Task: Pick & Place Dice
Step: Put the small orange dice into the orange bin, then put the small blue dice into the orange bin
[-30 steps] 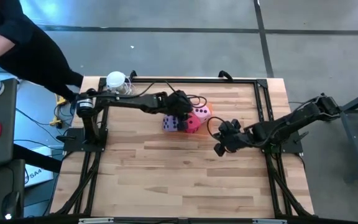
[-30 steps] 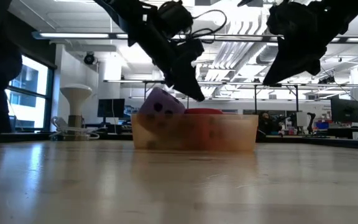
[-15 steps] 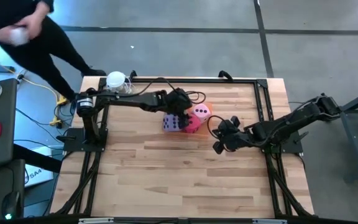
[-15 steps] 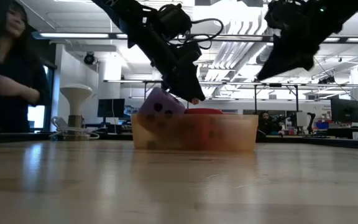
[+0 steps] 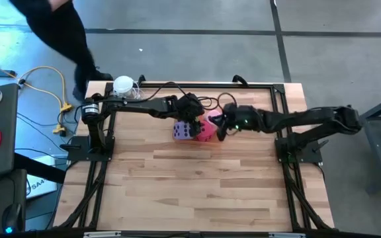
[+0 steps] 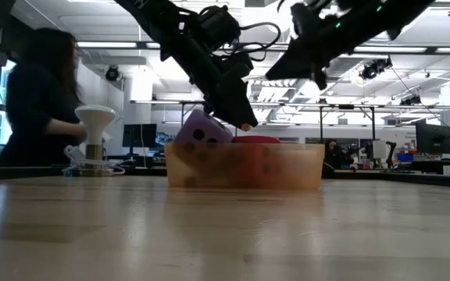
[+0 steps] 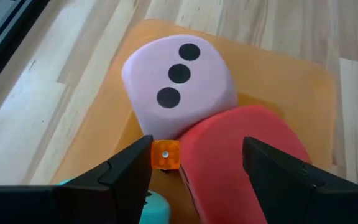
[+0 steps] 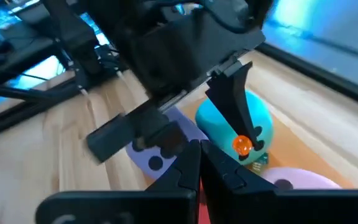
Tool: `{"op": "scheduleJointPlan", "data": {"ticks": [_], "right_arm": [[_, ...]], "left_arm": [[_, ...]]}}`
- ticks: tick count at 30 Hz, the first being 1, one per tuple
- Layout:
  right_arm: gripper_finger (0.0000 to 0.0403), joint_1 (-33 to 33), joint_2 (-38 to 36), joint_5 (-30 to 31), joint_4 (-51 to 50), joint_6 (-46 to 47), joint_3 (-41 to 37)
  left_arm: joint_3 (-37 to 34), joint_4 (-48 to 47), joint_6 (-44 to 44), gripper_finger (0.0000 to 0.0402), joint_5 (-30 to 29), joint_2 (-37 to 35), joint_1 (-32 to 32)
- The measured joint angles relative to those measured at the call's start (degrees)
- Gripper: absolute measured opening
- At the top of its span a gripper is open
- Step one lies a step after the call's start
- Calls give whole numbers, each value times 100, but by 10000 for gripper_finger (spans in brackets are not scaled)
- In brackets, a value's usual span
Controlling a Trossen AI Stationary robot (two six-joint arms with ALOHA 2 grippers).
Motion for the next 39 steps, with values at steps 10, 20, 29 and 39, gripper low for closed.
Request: {"op": "scheduleJointPlan", "data": {"ticks": [10,20,29,39], "right_arm": [[2,-949,1128,-1588,1104,307,14],[2,-1230,1968,-2627,1152,121,521],[2,-1303,2063,-1952,765,128,527],[2,-1274,2063,-1830,224,145,527]], "left_arm": [[0,15,2,241,6,0,0],[-2,-112,601,241,130,0,-15],[-7,122,554,241,133,-1,-13],[-4,180,516,241,173,-65,-20]]}}
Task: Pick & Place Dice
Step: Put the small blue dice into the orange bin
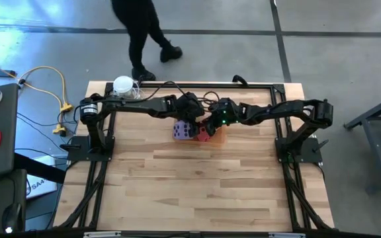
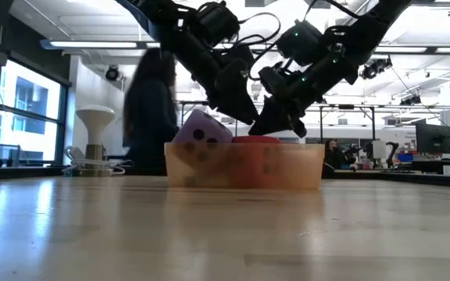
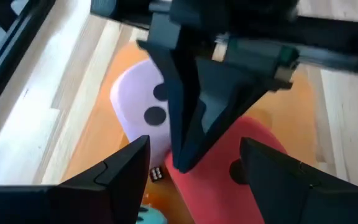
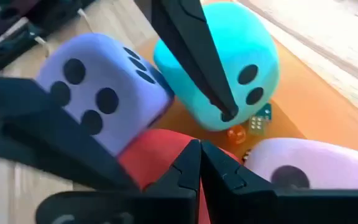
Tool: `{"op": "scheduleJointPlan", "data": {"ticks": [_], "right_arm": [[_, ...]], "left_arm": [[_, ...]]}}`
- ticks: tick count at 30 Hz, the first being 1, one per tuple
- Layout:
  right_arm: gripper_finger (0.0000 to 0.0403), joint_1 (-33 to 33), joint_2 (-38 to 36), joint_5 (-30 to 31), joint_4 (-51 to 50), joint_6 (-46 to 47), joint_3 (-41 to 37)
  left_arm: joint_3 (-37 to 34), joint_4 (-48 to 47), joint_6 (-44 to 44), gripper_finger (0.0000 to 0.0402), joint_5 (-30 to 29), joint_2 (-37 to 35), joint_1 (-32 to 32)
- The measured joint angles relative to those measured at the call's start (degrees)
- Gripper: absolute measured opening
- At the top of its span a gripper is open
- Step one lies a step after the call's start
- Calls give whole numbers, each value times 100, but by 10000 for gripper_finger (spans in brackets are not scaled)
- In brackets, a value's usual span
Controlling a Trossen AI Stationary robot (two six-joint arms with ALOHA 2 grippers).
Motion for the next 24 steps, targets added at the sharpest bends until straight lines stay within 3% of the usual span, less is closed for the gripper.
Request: {"op": "scheduleJointPlan", "data": {"ticks": [10,20,24], "right_arm": [[2,146,-475,-240,216,-322,-5],[2,536,-1291,-100,131,-490,2],[2,686,-1382,-100,48,-577,0]], "left_arm": [[2,-624,30,241,-29,-785,15],[-243,-3991,-709,241,-467,-1873,429],[-1076,-4178,-1102,241,-477,-2498,826]]}}
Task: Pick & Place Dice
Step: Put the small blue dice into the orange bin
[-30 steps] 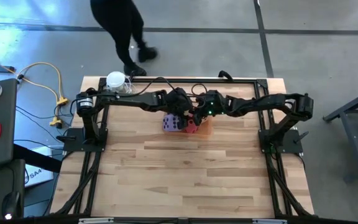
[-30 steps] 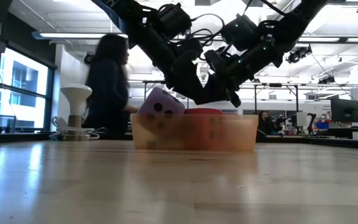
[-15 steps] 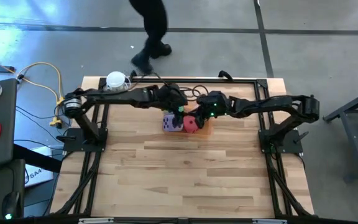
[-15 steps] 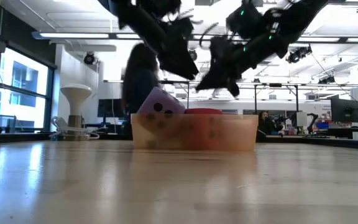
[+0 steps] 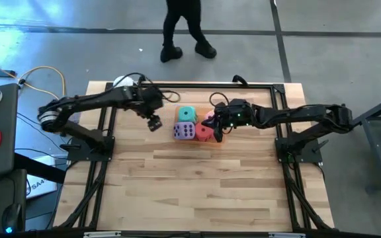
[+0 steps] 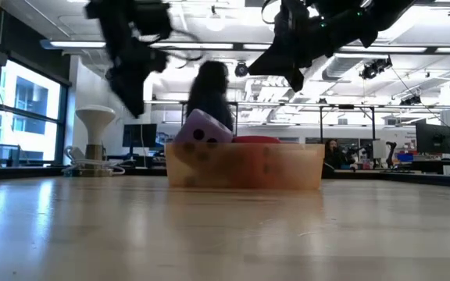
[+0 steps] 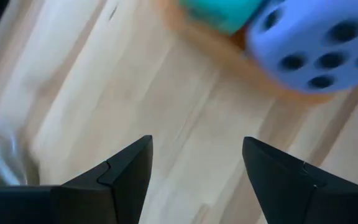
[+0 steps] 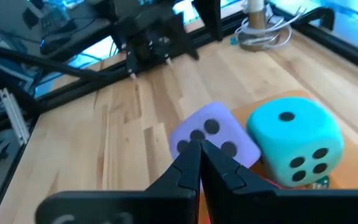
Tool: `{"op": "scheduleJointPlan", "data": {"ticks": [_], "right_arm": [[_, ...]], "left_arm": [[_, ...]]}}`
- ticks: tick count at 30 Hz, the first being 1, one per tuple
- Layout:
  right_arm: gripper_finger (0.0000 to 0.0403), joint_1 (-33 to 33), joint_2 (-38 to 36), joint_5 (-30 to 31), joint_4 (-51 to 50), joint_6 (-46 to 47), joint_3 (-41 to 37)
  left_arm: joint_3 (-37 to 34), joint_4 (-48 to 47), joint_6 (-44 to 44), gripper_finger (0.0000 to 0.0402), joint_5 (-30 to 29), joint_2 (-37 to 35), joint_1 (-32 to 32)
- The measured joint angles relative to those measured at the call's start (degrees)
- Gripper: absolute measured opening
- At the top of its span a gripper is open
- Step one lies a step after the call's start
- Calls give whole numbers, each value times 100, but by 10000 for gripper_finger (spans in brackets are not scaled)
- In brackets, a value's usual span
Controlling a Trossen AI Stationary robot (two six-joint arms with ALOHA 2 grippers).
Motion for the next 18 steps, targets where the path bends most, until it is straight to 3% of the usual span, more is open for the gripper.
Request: {"op": "scheduleJointPlan", "data": {"ticks": [4,9,13,18], "right_arm": [[2,122,0,2,-153,-2,0],[2,264,6,220,-369,-2,0],[2,288,9,301,-360,0,0],[2,269,9,306,-354,0,0]], "left_arm": [[-924,48,-584,241,-91,-803,456],[-1780,64,-1337,241,-712,-1548,1011],[-2135,66,-1754,241,-968,-1625,1551],[-2193,94,-1774,241,-825,-1306,2320]]}}
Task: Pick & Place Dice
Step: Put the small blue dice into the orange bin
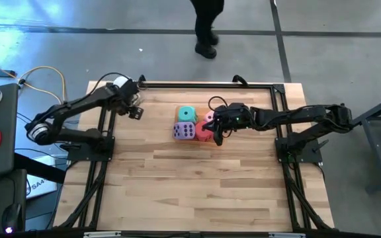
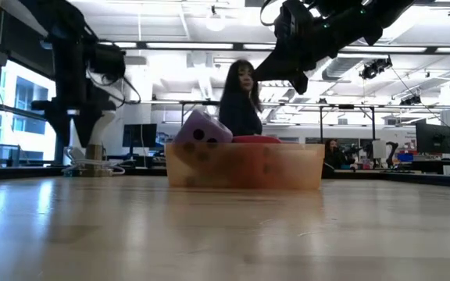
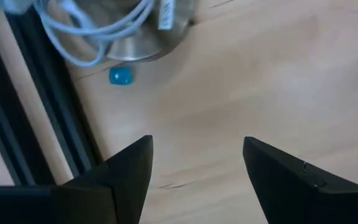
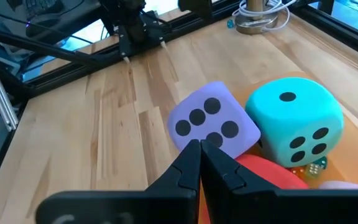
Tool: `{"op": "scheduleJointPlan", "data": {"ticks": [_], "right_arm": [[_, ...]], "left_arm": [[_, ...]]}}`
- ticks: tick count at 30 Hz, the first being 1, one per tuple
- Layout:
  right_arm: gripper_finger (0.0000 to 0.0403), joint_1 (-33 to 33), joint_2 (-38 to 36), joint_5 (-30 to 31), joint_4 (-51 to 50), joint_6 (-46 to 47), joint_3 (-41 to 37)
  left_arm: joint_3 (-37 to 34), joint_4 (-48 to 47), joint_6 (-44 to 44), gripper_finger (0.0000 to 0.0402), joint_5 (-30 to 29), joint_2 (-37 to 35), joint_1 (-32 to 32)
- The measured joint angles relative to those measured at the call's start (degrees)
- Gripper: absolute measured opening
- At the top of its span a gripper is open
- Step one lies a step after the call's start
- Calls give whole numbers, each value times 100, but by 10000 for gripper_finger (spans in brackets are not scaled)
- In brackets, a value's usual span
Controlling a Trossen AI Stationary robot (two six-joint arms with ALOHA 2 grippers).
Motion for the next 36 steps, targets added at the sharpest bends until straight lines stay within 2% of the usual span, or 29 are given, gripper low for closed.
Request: {"op": "scheduleJointPlan", "data": {"ticks": [5,10,16,19,22,25,30,36], "right_arm": [[2,0,0,-10,-2,2,0],[2,4,0,-67,-92,19,0],[2,4,0,-68,-225,133,0],[2,4,0,-70,-221,133,0],[2,4,0,-70,-223,133,0],[2,4,0,-70,-261,133,0],[2,4,0,-75,-369,135,0],[2,4,0,-236,-547,149,-1]], "left_arm": [[0,-3,308,241,92,296,559],[0,141,588,241,54,528,863],[0,202,494,241,1,605,783],[0,201,450,241,154,604,717],[0,187,430,241,446,585,462],[0,85,307,241,398,497,57],[-142,-100,-314,241,-197,-21,-850],[-940,-104,-1232,241,-913,-1316,-1699]]}}
